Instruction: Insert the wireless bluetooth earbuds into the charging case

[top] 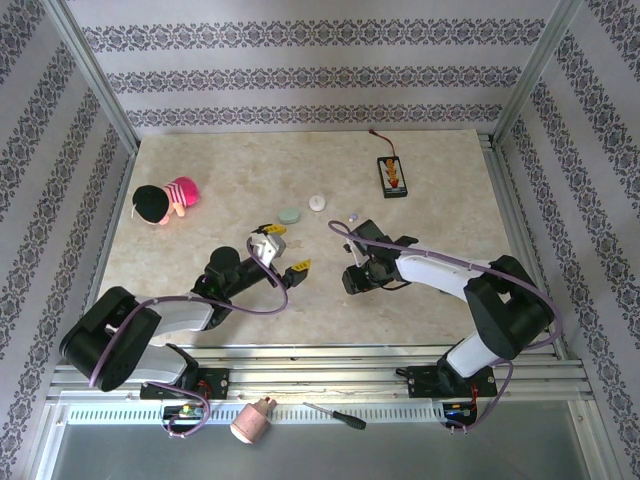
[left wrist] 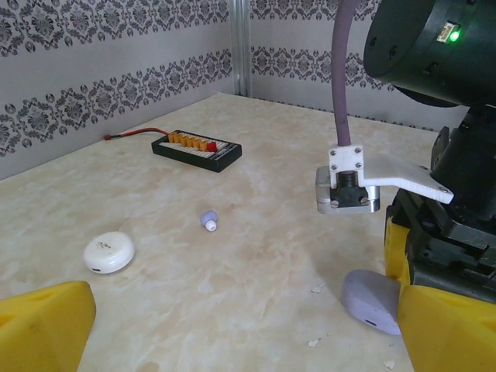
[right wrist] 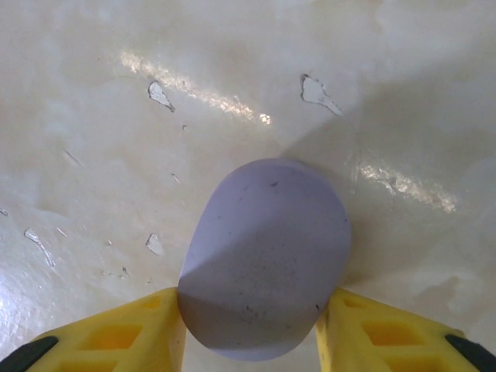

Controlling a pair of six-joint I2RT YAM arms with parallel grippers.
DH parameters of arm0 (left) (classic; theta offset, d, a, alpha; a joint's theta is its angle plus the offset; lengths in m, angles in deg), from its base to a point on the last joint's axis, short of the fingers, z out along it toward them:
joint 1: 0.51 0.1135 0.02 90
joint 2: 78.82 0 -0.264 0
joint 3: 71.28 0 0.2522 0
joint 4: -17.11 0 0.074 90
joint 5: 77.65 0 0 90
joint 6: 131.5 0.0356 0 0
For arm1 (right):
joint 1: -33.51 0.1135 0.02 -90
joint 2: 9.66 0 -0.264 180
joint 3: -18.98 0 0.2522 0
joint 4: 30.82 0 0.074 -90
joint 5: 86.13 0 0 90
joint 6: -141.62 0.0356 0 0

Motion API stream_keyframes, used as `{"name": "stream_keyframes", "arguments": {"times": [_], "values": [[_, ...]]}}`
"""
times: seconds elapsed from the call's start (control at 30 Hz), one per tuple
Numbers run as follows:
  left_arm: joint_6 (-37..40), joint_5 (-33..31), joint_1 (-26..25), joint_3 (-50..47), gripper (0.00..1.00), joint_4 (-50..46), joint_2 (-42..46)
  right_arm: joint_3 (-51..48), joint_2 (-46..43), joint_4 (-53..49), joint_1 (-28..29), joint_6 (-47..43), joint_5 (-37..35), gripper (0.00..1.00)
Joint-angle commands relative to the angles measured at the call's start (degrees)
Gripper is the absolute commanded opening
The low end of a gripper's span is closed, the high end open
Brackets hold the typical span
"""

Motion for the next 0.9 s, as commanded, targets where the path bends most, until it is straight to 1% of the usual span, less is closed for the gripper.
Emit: {"name": "stream_keyframes", "arguments": {"times": [0.0, 0.13, 0.23, 0.53, 0.73, 0.87], "values": [[1.7, -1.4, 0.2, -0.6, 0.99, -3.5, 1.6, -0.7, -1.6, 0.0, 0.1, 0.1, 1.4, 0.51], [0.7, -1.2, 0.2, -0.5, 0.99, -4.7, 2.5, -0.5, -2.5, 1.5, 0.0, 2.1, 4.5, 0.62], [0.6, -1.7, 0.1, -1.0, 0.99, -4.5, 2.6, -0.5, -2.5, 2.3, 0.1, 3.6, 7.0, 0.66], [1.0, -2.3, 0.2, -1.0, 0.99, -4.6, 2.4, -0.5, -2.2, 1.7, 2.3, 5.9, 10.2, 0.7], [0.3, -2.1, 0.2, -0.2, 0.99, -4.7, 0.9, -0.5, -2.9, 4.8, 3.7, 7.5, 14.3, 0.71], [0.4, -0.7, 0.0, 0.3, 0.99, -3.6, -1.2, -1.4, -6.4, 5.0, 2.2, 7.7, 11.6, 0.71]]}}
